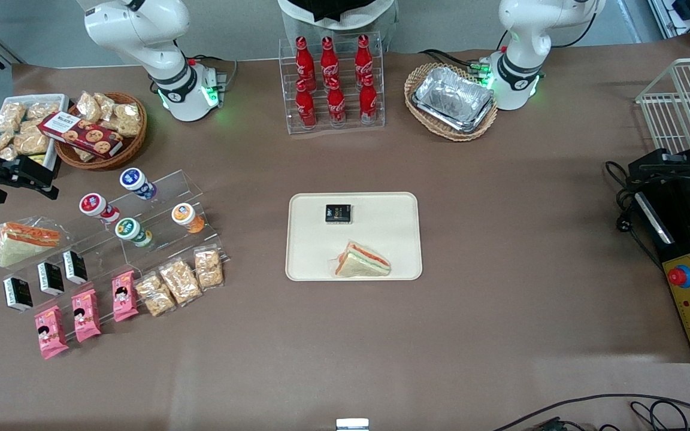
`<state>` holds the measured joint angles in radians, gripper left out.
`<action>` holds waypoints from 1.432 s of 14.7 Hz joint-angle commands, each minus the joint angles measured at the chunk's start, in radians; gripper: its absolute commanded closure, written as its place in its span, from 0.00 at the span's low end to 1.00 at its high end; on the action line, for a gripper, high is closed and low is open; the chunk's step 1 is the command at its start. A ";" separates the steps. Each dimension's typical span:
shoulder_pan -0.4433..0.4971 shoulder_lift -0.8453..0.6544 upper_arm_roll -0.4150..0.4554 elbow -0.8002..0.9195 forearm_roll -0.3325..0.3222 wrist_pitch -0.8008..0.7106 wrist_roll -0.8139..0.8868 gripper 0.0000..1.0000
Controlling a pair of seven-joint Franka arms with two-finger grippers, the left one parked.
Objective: Place green gum on tray
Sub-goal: 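Move the right gripper over the acrylic stand toward the green-labelled bottle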
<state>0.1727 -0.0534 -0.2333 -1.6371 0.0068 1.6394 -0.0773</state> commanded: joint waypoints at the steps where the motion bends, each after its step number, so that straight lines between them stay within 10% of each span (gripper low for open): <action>1: -0.004 0.014 -0.001 0.028 -0.016 -0.020 -0.018 0.00; 8: -0.007 0.001 -0.023 -0.056 -0.008 -0.036 -0.104 0.00; 13: -0.006 -0.285 -0.024 -0.436 -0.040 0.117 -0.092 0.00; 21: -0.004 -0.217 -0.023 -0.448 -0.048 0.187 -0.090 0.00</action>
<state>0.1649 -0.2992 -0.2572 -2.0777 -0.0240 1.7815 -0.1627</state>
